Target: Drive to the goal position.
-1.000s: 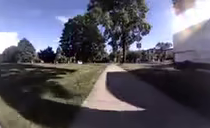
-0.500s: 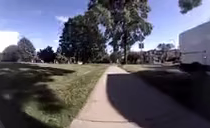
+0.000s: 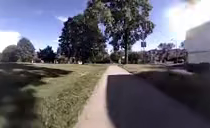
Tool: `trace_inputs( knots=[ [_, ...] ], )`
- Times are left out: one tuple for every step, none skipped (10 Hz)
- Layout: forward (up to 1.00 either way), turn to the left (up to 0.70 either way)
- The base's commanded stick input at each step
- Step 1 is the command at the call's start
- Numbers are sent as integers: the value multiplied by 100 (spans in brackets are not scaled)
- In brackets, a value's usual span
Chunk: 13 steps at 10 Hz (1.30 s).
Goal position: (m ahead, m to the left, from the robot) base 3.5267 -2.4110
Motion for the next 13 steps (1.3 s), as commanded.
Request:
trace_inputs(
  knots=[
    [100, 0],
    [100, 0],
    [100, 0],
    [100, 0],
    [100, 0],
    [100, 0],
    [100, 0],
    [100, 0],
    [100, 0],
    [100, 0],
    [100, 0],
    [100, 0],
    [100, 0]
  ],
)
